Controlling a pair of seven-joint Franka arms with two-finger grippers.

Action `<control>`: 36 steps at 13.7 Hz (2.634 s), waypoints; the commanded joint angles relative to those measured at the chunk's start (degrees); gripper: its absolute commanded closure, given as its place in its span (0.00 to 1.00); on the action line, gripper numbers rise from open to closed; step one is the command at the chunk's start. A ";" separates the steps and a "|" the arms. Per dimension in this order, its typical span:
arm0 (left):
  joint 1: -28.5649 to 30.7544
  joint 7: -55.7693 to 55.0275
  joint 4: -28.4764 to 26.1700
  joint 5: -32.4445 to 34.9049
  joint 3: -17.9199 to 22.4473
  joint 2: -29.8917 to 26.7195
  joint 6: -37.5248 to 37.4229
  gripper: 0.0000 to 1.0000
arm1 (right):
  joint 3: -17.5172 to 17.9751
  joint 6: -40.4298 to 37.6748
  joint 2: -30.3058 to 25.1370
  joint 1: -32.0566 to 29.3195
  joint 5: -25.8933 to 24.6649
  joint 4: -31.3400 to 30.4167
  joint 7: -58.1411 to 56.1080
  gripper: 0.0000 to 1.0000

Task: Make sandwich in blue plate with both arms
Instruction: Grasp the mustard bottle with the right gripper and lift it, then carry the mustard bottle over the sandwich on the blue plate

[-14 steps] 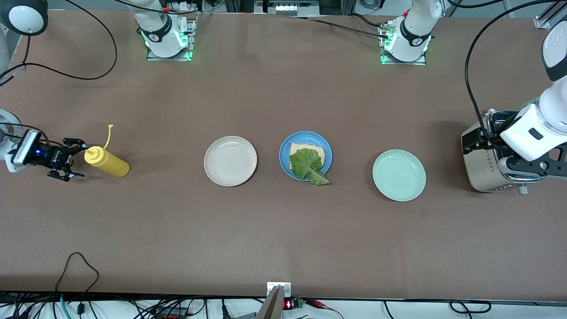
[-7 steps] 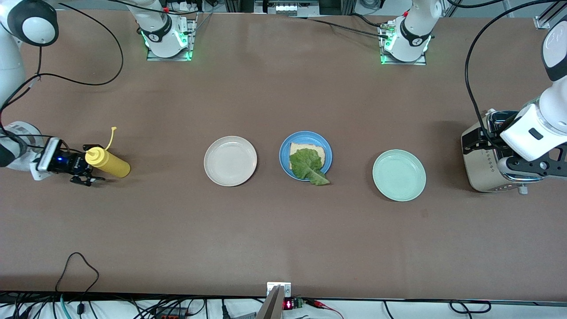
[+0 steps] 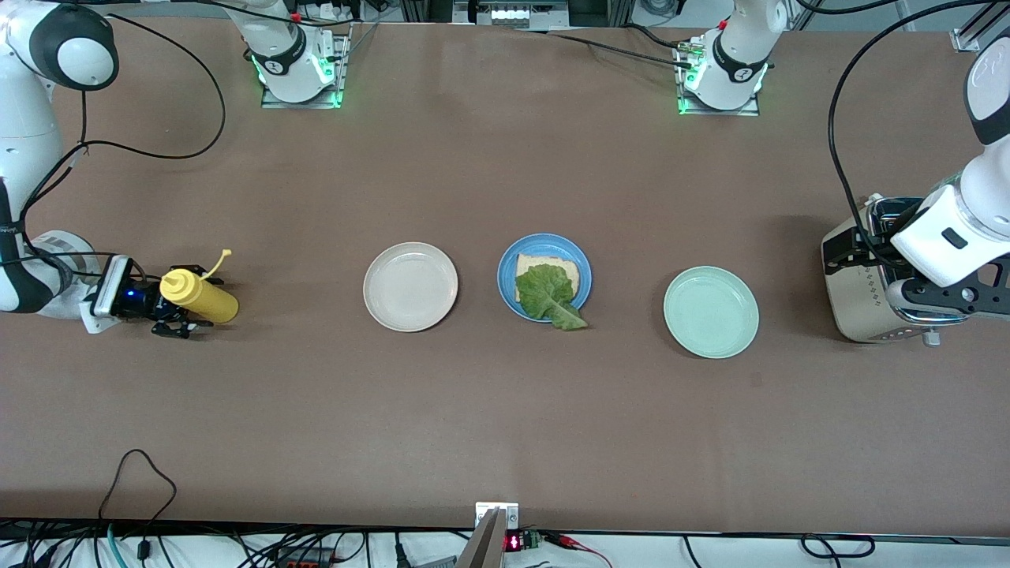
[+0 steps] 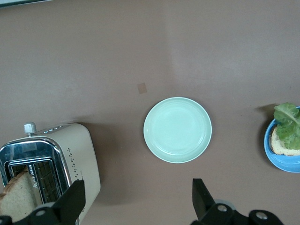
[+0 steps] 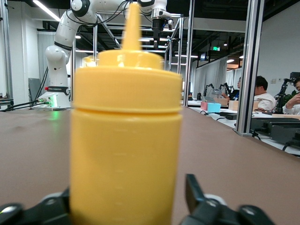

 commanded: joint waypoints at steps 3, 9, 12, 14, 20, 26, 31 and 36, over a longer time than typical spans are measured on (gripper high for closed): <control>0.37 -0.19 0.43 -0.78 -0.18 -0.43 -1.36 0.00 | -0.19 -0.07 -5.16 3.26 -1.70 -0.03 7.20 0.83; 0.28 -0.19 0.43 -0.78 -0.18 -0.43 -1.44 0.00 | -0.27 9.14 -21.60 14.07 -9.86 0.06 30.03 0.84; 0.28 -0.19 0.43 -0.78 -0.18 -0.43 -1.44 0.00 | -0.27 13.89 -26.53 21.27 -16.63 0.41 42.53 0.84; 0.37 -0.19 0.43 -0.78 -0.18 -0.43 -1.44 0.00 | -0.27 15.21 -27.42 25.84 -21.29 1.72 51.48 0.85; 0.37 -0.19 0.43 -0.78 -0.18 -0.43 -1.44 0.00 | -0.36 25.05 -28.13 39.12 -37.91 2.87 70.23 0.85; 0.28 -0.19 0.43 -0.78 -0.18 -0.43 -1.44 0.00 | -0.36 30.51 -27.43 53.62 -57.68 2.78 91.48 0.85; 0.28 -0.19 0.43 -0.78 -0.27 -0.43 -1.44 0.00 | -0.54 33.68 -24.62 62.76 -68.04 2.87 104.24 0.86; 0.37 -0.19 0.43 -0.78 -0.18 -0.43 -1.53 0.00 | -0.54 31.75 -23.73 67.35 -80.36 2.87 108.65 0.88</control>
